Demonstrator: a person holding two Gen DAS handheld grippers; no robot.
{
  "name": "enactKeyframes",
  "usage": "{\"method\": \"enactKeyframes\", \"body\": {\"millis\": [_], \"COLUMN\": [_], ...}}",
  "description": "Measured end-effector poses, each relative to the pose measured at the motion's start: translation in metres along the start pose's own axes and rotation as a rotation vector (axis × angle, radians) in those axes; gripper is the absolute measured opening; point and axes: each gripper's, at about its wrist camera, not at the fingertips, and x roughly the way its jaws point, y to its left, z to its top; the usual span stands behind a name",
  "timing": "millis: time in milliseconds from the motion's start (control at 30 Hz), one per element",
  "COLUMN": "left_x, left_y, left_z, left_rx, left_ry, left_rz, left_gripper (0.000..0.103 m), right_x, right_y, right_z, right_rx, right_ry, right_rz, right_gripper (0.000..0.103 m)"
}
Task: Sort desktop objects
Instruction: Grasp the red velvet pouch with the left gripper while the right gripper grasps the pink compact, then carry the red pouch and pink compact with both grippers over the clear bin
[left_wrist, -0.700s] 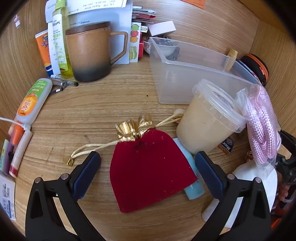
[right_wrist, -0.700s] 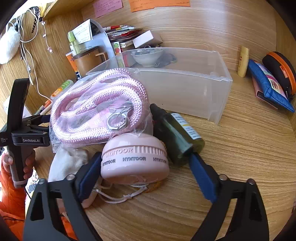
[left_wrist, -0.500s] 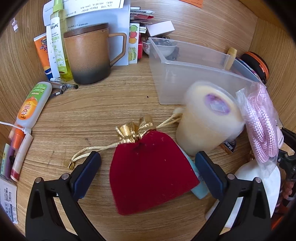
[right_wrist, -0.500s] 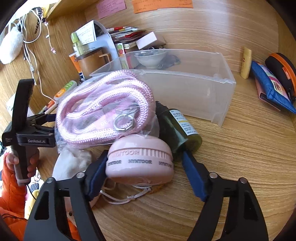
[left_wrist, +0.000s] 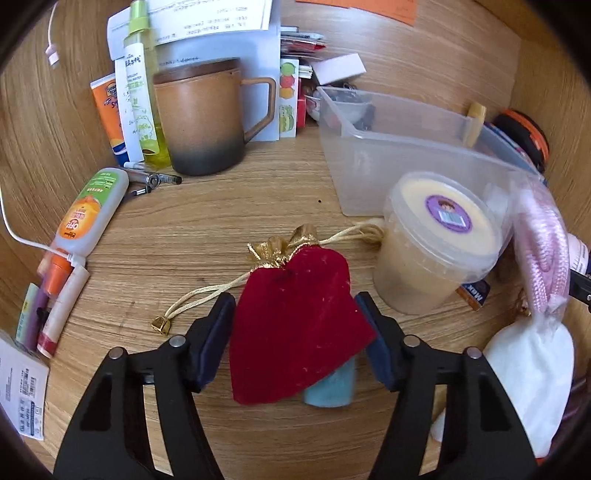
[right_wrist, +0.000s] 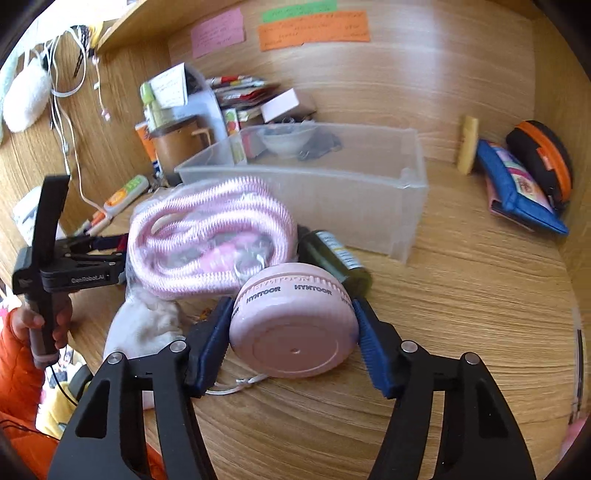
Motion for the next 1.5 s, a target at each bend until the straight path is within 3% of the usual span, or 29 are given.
{"method": "enactKeyframes", "body": {"millis": [567, 1300, 1500], "left_x": [-0.025, -0.077, -0.082], "left_y": [0.013, 0.003, -0.004], "left_z": [-0.005, 0.024, 0.042], "left_rx": [-0.102, -0.071, -0.045], "left_ry": [-0.05, -0.228, -0.243], "left_rz": [-0.056, -0.036, -0.043], "left_gripper": [0.046, 0.046, 0.046], "right_x": [-0.022, -0.045, -0.044], "right_y": [-0.012, -0.022, -0.022], "right_z": [0.0, 0.037, 0.055], "right_rx": [0.015, -0.02, -0.046], "right_ry": [-0.046, -0.141, -0.155], "right_rz": [-0.018, -0.06, -0.065], "right_gripper": [0.06, 0.06, 0.06]}}
